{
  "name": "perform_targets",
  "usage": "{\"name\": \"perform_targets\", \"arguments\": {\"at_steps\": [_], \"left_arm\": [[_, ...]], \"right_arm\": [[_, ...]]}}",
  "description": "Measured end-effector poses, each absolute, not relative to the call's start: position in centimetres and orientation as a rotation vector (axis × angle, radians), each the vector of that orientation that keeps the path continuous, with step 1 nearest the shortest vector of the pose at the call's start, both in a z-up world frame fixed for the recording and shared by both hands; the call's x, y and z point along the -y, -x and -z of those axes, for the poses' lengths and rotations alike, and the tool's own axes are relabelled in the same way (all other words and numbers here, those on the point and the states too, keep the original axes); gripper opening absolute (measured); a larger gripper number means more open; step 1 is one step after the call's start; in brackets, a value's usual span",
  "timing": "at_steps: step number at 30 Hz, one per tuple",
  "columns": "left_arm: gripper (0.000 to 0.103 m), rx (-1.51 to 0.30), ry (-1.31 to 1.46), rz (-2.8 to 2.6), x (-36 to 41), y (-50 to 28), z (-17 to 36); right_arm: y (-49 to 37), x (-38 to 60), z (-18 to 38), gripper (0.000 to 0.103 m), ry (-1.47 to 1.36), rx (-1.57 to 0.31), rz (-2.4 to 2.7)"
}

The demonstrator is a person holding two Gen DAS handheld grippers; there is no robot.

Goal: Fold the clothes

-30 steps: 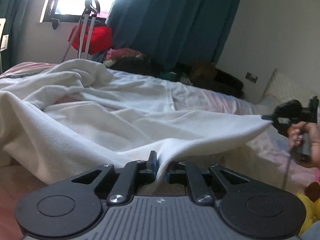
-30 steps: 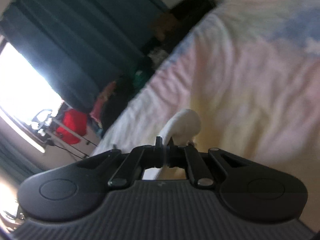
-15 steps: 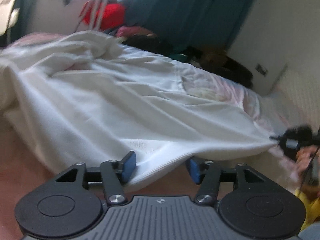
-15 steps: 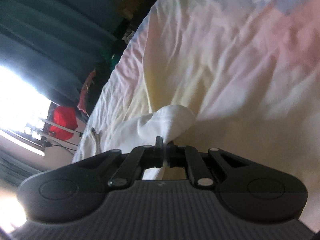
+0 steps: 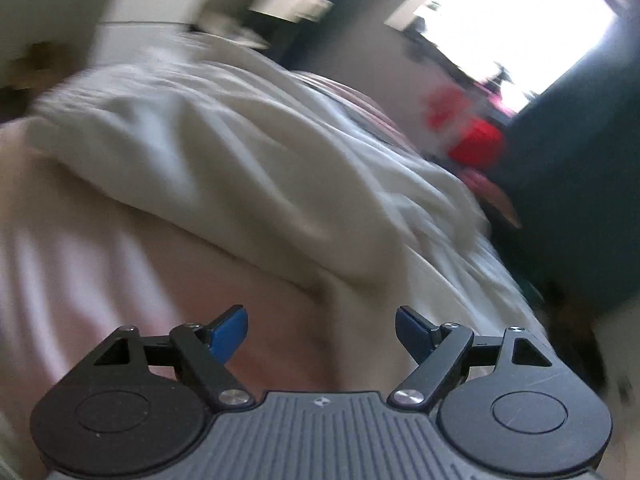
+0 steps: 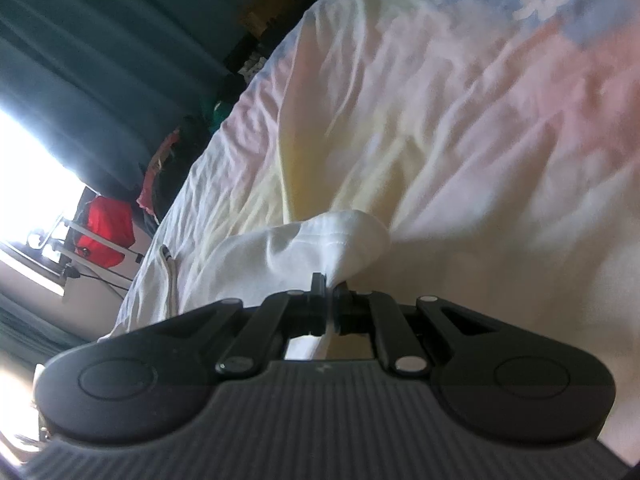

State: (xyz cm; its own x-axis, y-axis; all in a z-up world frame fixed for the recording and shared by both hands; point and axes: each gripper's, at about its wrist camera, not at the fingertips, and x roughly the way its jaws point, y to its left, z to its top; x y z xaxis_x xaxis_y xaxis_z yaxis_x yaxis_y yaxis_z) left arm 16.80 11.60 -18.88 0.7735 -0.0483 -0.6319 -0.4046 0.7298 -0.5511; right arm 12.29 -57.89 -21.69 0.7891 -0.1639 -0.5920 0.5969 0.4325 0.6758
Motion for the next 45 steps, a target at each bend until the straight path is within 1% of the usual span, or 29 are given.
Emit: {"name": "perform_targets", "arguments": {"at_steps": [8,9,11,12,13,14,15,16,17,18,19,21,25,29,32,35,41,45], "left_arm": [[0.083,-0.566,0.955,-0.521,-18.0,-18.1,19.6],[0.080,-0.549,0.983,-0.559,-18.7,-18.2,19.7],[0.072,-0.537,1.044,-0.586,-20.5,-17.6,20.0],[0.065,-0.525,1.069,-0.598,-21.2,-17.6,20.1],[0.059,-0.507,1.060,-0.617,-21.8,-17.2,19.9],[0.056,-0.494,1.039,-0.638,-21.8,-17.3,19.7],[0.049,-0.504,1.027,-0.645,-22.0,-17.3,19.6],[0.036,-0.513,1.016,-0.652,-22.3,-17.4,19.4],[0.030,-0.515,1.021,-0.650,-22.3,-17.3,19.3],[0.019,-0.517,1.025,-0.648,-22.4,-17.3,19.1],[0.013,-0.519,1.029,-0.646,-22.5,-17.3,19.0],[0.009,-0.501,1.025,-0.648,-23.5,-16.3,17.8],[0.007,-0.471,1.000,-0.635,-26.6,-14.6,15.0],[0.007,-0.483,1.029,-0.543,-30.3,-13.4,12.5],[0.006,-0.543,1.051,-0.482,-32.4,-12.3,11.7],[0.007,-0.607,1.025,-0.453,-33.8,-11.4,12.0],[0.009,-0.717,0.811,-0.460,-32.2,-12.7,14.1],[0.017,-0.785,0.667,-0.463,-31.1,-13.5,15.5]], "right_arm": [[-12.6,58.1,22.4,0.007,-1.044,-0.493,0.512],[-12.5,58.2,22.5,0.007,-1.056,-0.489,0.513],[-12.4,58.2,22.6,0.007,-1.063,-0.483,0.511],[-12.4,58.3,22.6,0.007,-1.061,-0.481,0.509],[-12.3,58.4,22.7,0.007,-1.059,-0.479,0.508],[-12.2,58.4,22.7,0.007,-1.057,-0.478,0.506],[-12.1,58.5,22.8,0.007,-1.055,-0.476,0.505],[-11.9,58.8,23.0,0.006,-1.087,-0.470,0.503],[-11.7,59.1,23.4,0.006,-1.125,-0.462,0.502],[-11.5,59.3,23.7,0.006,-1.164,-0.454,0.501],[-11.4,59.3,23.7,0.006,-1.166,-0.451,0.500],[-11.3,59.2,23.3,0.006,-1.152,-0.443,0.498],[-10.8,59.0,21.9,0.006,-1.102,-0.397,0.496],[-9.5,58.9,20.5,0.006,-1.078,-0.357,0.539],[-7.9,58.5,19.1,0.005,-1.077,-0.304,0.568],[-6.7,57.4,17.8,0.005,-0.988,-0.300,0.630],[-5.8,56.9,20.0,0.006,-1.013,-0.469,0.761],[-6.3,56.8,20.4,0.007,-1.001,-0.516,0.775]]}}
